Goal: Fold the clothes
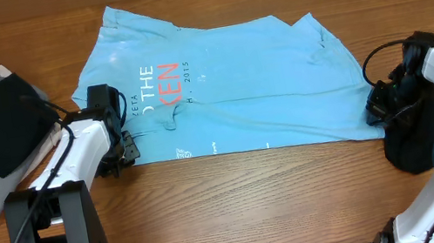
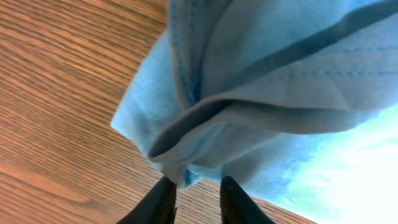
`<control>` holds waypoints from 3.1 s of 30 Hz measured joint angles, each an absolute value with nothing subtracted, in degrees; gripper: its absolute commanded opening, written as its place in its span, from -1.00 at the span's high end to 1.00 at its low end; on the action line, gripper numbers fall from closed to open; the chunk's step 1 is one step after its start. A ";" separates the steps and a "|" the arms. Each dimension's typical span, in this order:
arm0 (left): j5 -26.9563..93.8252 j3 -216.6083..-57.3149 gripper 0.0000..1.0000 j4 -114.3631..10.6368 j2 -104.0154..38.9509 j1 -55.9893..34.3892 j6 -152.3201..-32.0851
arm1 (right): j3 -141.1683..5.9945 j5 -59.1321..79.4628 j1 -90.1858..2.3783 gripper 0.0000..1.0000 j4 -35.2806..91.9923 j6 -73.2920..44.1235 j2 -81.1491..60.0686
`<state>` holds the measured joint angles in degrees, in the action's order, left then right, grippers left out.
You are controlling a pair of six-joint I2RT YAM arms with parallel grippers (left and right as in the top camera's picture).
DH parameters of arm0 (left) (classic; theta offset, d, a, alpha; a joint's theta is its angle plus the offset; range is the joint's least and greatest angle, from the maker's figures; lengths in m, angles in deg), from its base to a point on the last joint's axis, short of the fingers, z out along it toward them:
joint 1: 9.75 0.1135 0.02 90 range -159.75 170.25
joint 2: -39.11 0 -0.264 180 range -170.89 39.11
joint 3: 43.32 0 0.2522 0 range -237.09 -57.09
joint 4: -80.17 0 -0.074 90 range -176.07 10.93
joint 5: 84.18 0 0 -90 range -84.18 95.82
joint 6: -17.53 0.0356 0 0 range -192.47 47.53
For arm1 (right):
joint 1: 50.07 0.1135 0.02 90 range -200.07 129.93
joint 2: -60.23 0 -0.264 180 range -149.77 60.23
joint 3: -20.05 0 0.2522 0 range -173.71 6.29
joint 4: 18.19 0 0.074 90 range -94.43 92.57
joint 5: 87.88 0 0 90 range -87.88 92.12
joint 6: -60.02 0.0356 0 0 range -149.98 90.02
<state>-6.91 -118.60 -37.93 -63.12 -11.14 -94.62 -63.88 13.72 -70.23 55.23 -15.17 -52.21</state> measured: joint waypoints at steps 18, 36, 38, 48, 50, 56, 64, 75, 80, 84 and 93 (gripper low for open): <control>-23.68 -118.58 0.92 -38.67 -63.12 -10.81 -94.38 | -63.88 13.70 -70.23 0.85 55.21 -15.20 -52.21; -38.93 -118.56 0.34 -42.54 -63.12 -8.89 -93.22 | -63.88 13.74 -70.25 0.85 55.21 -15.20 -52.21; -40.31 -118.56 0.41 -42.61 -63.12 -8.89 -93.02 | -63.88 13.74 -70.25 0.86 55.19 -15.17 -52.21; -16.31 -119.54 0.75 -44.64 -60.17 -10.16 -89.20 | -63.82 14.24 -70.34 0.85 54.77 -15.46 -52.21; -7.66 -120.22 0.77 -46.80 -59.36 -11.38 -86.81 | -63.73 15.31 -70.84 0.85 54.11 -16.53 -52.17; -2.06 -120.28 0.78 -47.09 -61.11 -12.12 -85.55 | -63.73 15.86 -71.10 0.86 53.68 -17.34 -52.17; -5.60 -118.71 0.71 -43.87 -66.29 -11.86 -85.57 | -63.75 15.29 -71.08 0.86 54.29 -17.51 -52.17; -6.89 -116.28 0.88 -40.57 -65.02 -10.81 -86.25 | -63.88 10.15 -71.04 0.87 58.18 -12.77 -52.10; -7.04 -115.76 0.88 -38.54 -64.52 -10.83 -87.10 | -62.81 7.33 -71.15 0.87 57.13 -11.79 -49.98; -6.13 -112.55 0.00 -36.73 -60.50 -10.77 -87.14 | -62.66 4.89 -72.11 0.79 56.08 -11.76 -43.60; 4.45 -116.07 -0.59 -44.40 -44.65 -10.77 -83.80 | -62.70 20.54 -71.91 0.03 47.97 -20.42 -33.54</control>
